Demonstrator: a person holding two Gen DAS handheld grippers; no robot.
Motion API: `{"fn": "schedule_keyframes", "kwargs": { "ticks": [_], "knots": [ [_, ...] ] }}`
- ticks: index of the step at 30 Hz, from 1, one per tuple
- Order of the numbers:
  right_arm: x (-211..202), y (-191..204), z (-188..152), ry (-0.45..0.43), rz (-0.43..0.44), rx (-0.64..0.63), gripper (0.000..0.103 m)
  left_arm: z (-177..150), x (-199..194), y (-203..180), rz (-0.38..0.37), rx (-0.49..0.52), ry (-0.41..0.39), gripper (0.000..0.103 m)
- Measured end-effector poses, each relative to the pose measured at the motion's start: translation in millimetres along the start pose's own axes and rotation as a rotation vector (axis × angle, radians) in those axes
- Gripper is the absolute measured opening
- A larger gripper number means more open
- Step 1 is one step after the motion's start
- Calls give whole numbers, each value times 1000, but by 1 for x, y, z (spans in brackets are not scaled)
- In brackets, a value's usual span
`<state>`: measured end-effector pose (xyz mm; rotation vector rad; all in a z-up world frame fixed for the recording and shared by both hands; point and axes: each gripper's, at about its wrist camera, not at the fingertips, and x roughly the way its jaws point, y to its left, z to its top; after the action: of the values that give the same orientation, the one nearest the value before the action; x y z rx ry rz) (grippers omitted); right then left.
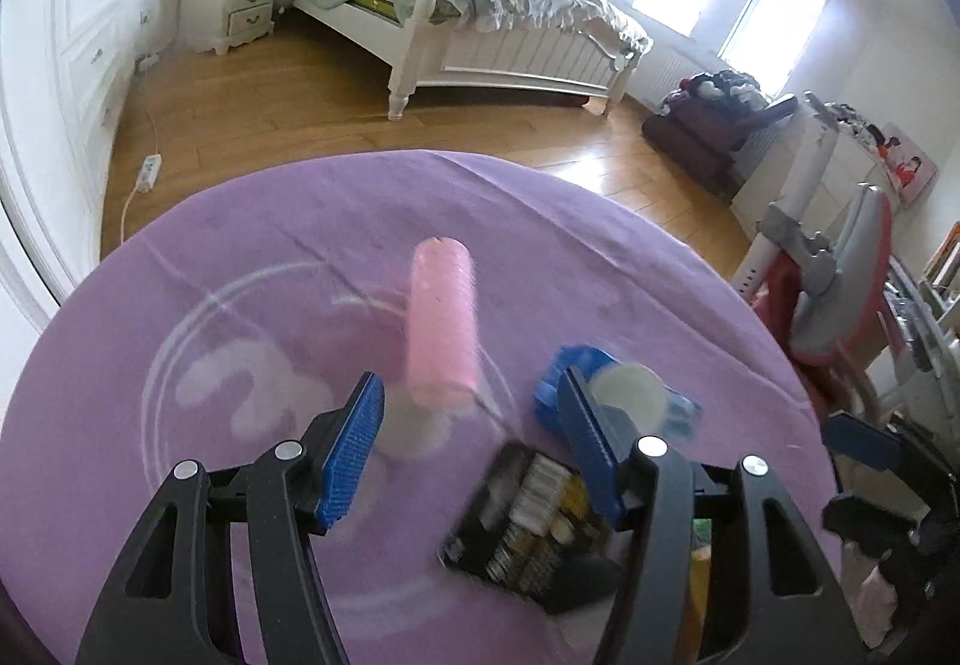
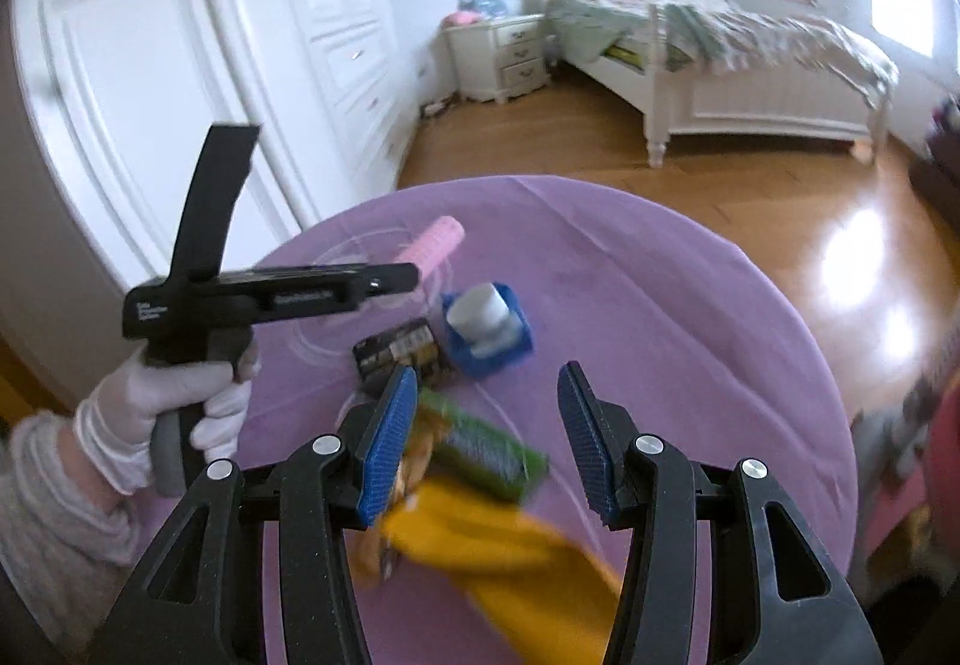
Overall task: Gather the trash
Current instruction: 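Grasp the pink hair roller with the left tool while the right tool grasps the white cap, then carry both items over the black bin and open both tools to drop them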
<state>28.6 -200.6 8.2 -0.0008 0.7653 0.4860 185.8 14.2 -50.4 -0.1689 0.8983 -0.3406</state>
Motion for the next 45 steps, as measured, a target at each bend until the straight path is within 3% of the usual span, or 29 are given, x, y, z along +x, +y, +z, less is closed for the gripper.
{"fn": "schedule_keyframes", "kwargs": {
  "ticks": [3,7,13,15,18,25,30,38,45],
  "knots": [
    [30,6,13,35,-13,-66,50,6,10,7,-3,-3,7,52],
    [73,13,26,81,-11,-124,50,4,16,13,7,1,0,30],
    [109,18,37,116,-30,-177,50,4,15,22,-33,-31,-8,30],
    [118,16,39,140,-31,-168,39,4,14,25,-44,-40,-9,29],
    [115,13,42,138,7,-130,38,2,12,27,-47,-49,-12,29],
    [53,-2,31,64,111,22,38,-11,-21,19,-88,-55,-41,29],
    [-5,-18,13,-22,177,176,38,-29,-59,-8,-132,-28,-84,29],
    [-98,-46,-41,-167,201,367,38,-58,-110,-68,-218,28,-142,29],
    [-167,-72,-95,-263,166,499,38,-82,-121,-134,-288,113,-141,29]
  ]
}}
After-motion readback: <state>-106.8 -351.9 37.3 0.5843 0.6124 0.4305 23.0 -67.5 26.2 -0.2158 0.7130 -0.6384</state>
